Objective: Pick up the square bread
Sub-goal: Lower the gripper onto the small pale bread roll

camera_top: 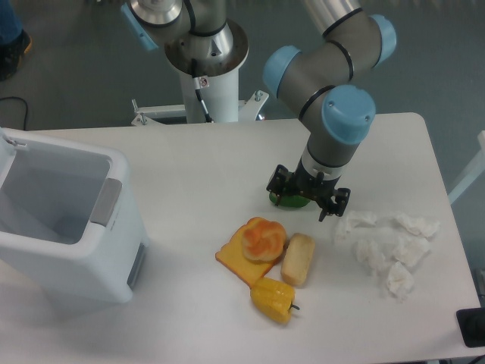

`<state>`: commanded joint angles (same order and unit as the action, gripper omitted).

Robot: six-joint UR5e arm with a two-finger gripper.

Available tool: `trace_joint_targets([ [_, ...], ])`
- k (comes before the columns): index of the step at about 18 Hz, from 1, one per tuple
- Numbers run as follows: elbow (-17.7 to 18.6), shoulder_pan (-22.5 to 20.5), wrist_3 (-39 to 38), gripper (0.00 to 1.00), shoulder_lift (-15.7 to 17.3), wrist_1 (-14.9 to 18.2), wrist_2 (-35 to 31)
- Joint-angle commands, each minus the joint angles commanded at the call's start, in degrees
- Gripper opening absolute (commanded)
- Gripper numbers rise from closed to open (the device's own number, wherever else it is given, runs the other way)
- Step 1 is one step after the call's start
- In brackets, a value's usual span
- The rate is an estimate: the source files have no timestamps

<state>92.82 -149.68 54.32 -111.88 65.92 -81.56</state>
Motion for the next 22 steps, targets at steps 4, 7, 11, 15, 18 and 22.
trace_joint_targets([
  [4,-5.7,0.4,-0.7,1.00,-5.0,0.0,0.0],
  [7,-6.6,0.4,-0.7,1.00,-8.3,-2.4,0.1],
  [11,-6.8,-0.5,-0.4,1.00,-10.8,-4.0,0.0],
  [15,-9.3,-0.5,-0.5,1.00,-13.8,-4.1,-0.1],
  [18,-8.7,-0.1,-0.8,1.00,-13.9,-4.0,-0.2],
  [22,-7.3,1.0,-1.1,1.00,-13.1,-4.0,-0.3],
])
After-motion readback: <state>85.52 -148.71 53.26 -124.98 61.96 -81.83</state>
